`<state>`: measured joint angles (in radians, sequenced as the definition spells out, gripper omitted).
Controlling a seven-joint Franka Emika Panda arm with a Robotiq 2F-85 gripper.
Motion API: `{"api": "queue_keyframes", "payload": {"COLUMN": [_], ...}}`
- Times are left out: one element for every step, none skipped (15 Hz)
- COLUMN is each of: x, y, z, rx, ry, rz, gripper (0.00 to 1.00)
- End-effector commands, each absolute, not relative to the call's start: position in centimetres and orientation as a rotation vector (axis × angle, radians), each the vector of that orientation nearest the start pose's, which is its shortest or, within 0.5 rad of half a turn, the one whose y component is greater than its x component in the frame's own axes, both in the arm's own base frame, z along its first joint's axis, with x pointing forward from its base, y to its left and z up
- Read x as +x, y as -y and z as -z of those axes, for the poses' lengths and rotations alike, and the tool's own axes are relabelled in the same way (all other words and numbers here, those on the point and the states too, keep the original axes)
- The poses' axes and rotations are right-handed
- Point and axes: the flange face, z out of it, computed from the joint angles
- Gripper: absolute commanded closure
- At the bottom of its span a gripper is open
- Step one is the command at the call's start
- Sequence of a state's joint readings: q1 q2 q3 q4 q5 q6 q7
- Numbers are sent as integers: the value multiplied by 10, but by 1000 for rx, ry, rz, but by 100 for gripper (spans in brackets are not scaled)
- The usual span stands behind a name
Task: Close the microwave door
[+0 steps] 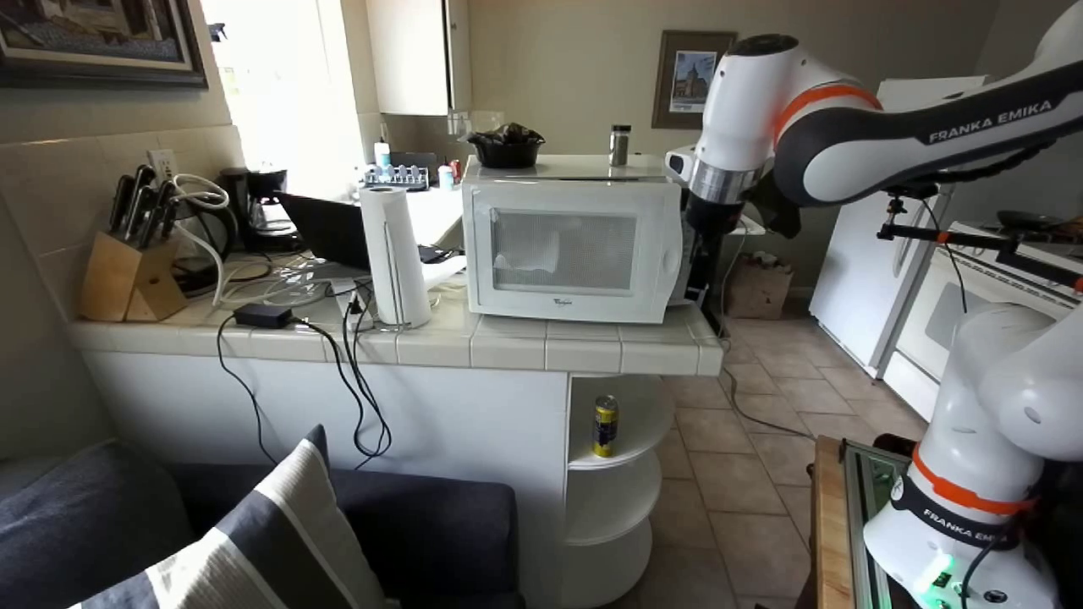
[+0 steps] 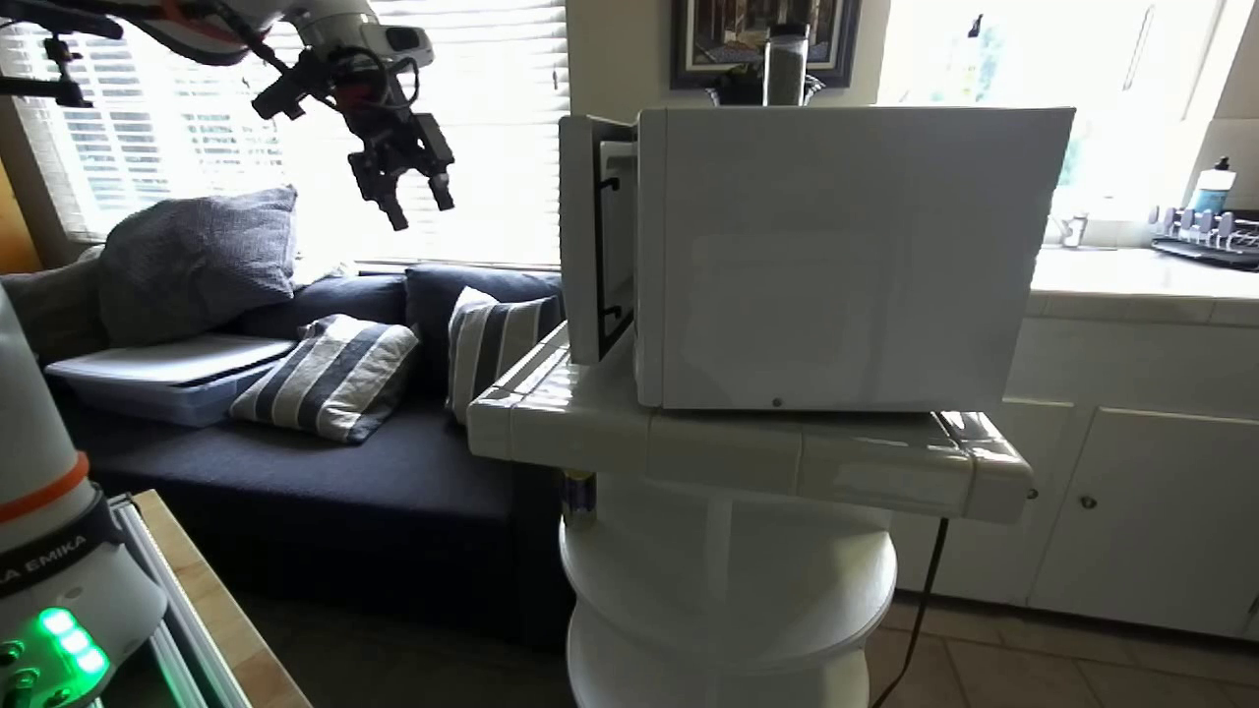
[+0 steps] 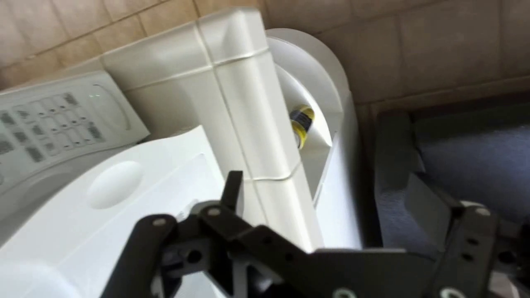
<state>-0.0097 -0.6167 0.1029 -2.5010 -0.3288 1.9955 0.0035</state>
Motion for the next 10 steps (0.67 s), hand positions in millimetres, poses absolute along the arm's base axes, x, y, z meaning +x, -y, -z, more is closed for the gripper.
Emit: {"api": "queue_keyframes", "payload": {"x": [378, 378, 379, 379, 380, 381, 382, 383, 384, 386], "y": [-12, -9, -7, -4, -2, 0, 2, 3, 4, 5], "z": [-491, -487, -484, -481, -477, -473, -470, -466, -462, -458], "rx": [-3676, -3729, -3783, -3837, -3888, -3941, -3976, -4008, -4038, -4052], "ry": [374, 409, 437, 463, 495, 523, 559, 586, 622, 650], "rz": [234, 245, 255, 272, 297, 320, 354, 389, 431, 463], "gripper": [25, 28, 30, 37, 47, 54, 61, 69, 77, 85]}}
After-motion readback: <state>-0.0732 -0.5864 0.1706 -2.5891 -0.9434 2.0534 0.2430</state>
